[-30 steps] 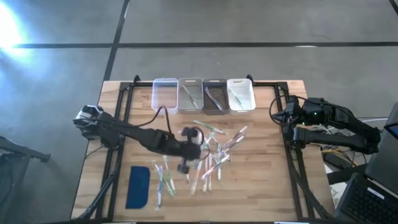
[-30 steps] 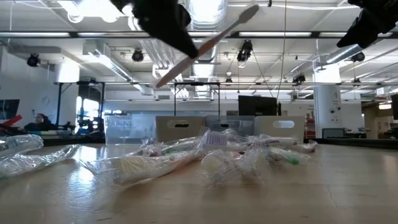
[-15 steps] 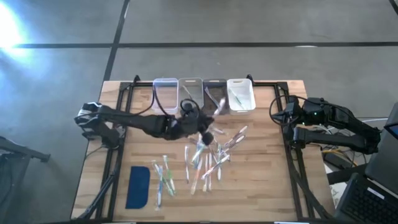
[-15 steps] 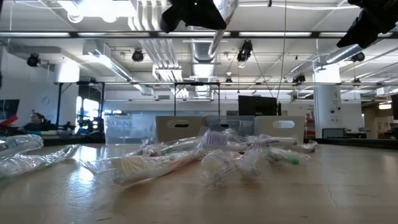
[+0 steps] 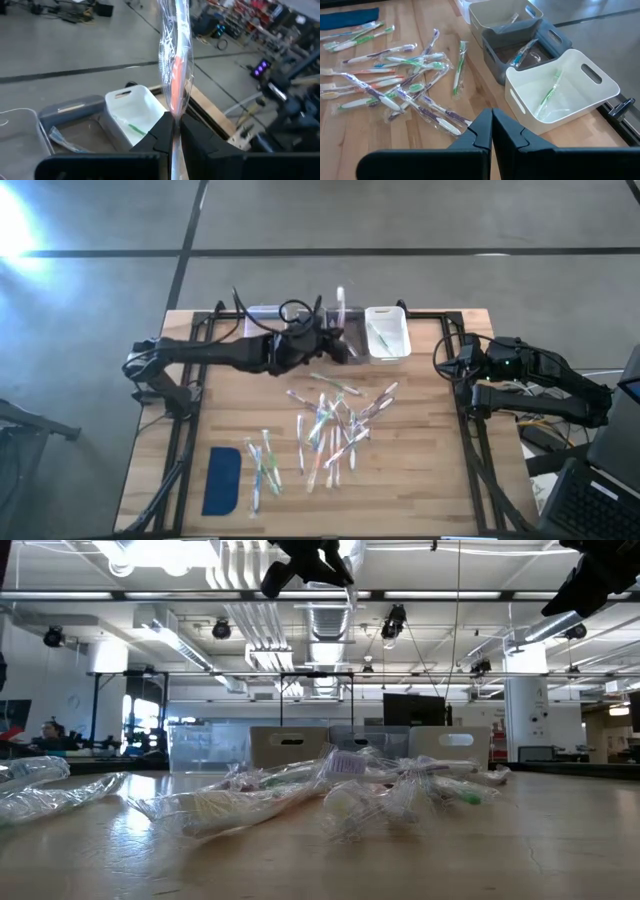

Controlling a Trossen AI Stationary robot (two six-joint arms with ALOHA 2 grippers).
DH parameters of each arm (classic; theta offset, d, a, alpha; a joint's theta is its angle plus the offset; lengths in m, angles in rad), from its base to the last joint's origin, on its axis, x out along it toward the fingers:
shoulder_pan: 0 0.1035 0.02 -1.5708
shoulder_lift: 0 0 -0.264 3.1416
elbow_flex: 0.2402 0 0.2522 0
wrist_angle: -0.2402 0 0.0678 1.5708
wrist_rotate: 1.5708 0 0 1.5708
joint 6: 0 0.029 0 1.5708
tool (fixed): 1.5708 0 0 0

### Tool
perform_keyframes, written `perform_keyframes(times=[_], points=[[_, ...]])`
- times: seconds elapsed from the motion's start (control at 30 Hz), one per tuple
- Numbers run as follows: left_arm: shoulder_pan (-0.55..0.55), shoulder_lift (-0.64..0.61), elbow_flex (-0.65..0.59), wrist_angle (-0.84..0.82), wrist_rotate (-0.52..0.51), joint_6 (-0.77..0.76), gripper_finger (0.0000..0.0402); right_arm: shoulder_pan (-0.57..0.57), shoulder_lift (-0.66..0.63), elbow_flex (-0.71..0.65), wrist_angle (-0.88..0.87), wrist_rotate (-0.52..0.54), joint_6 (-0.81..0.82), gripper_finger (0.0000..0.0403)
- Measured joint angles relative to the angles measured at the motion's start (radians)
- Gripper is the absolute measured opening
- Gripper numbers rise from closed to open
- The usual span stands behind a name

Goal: Pick & Place Toothbrushes
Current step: Put the orange toothbrush into the white transparent bin

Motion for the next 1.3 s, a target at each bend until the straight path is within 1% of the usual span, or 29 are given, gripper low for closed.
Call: perform_keyframes(times=[0.17,0.4,0.53,0.7,0.83,0.93,1.0,1.17,1.3], points=[[0.051,0.0,0.004,-0.011,-0.007,-0.096,0.0028,0.0,0.0,0.0,0.0,0.0,0.0,0.0008],[0.135,0.0,0.002,-0.146,-0.021,-0.248,0.0028,0.0,0.0,0.0,0.0,0.0,0.0,0.0008],[0.169,-0.029,0.002,-0.269,-0.024,-0.321,0.0028,0.0,0.0,0.0,0.0,0.0,0.0,0.0008],[0.209,-0.115,0.002,-0.476,-0.038,-0.453,0.0028,0.0,0.0,0.0,0.0,0.0,0.0,0.0008],[0.244,-0.169,0.002,-0.668,-0.069,-0.632,0.0028,0.0,0.0,0.0,0.0,0.0,0.0,0.0008],[0.275,-0.18,0.002,-0.765,-0.066,-0.713,0.0028,0.0,0.0,0.0,0.0,0.0,0.0,0.0008],[0.3,-0.179,0.001,-0.801,-0.033,-0.742,0.0028,0.0,0.0,0.0,0.0,0.0,0.0,0.0008],[0.367,-0.149,0.0,-0.852,0.088,-0.746,0.0028,0.0,0.0,0.0,0.0,0.0,0.0,0.0008],[0.411,-0.129,0.0,-0.918,0.153,-0.759,0.0028,0.0,0.0,0.0,0.0,0.0,0.0,0.0008]])
